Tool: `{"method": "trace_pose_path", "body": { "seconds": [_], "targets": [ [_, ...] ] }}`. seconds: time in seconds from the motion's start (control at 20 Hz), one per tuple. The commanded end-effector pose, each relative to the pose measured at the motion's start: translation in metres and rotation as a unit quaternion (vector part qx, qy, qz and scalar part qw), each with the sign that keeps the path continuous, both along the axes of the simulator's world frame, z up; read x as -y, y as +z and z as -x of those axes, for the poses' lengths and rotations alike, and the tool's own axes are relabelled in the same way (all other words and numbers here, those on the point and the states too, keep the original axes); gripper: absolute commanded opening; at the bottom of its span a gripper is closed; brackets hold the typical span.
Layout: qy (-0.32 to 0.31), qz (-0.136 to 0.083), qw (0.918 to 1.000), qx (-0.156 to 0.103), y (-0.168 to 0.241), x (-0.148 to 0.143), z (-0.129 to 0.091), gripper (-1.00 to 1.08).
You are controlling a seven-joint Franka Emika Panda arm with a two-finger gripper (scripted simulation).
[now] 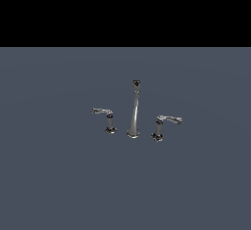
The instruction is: Turn on the faucet by rotating a designated handle.
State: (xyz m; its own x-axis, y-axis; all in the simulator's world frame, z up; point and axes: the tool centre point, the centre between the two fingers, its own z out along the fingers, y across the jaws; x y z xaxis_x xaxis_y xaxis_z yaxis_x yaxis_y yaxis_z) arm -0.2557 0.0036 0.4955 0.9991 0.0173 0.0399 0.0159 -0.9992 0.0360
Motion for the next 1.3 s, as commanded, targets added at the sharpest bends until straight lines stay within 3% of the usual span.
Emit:
{"method": "trace_pose_path", "body": {
  "seconds": [0.0, 0.65, 0.95, 1.25],
  "targets": [
    [0.0, 0.0, 1.0, 0.0, 0.0, 0.0, 0.0, -1.0],
    [0.013, 0.017, 0.9998, -0.001, 0.005, -0.004, -0.004, -1.0],
    [0.0, 0.001, 1.0, -0.005, -0.001, -0.008, -0.014, -1.0],
    [-0.034, -0.031, 0.9989, -0.014, -0.015, -0.018, -0.038, -1.0]
  ]
}}
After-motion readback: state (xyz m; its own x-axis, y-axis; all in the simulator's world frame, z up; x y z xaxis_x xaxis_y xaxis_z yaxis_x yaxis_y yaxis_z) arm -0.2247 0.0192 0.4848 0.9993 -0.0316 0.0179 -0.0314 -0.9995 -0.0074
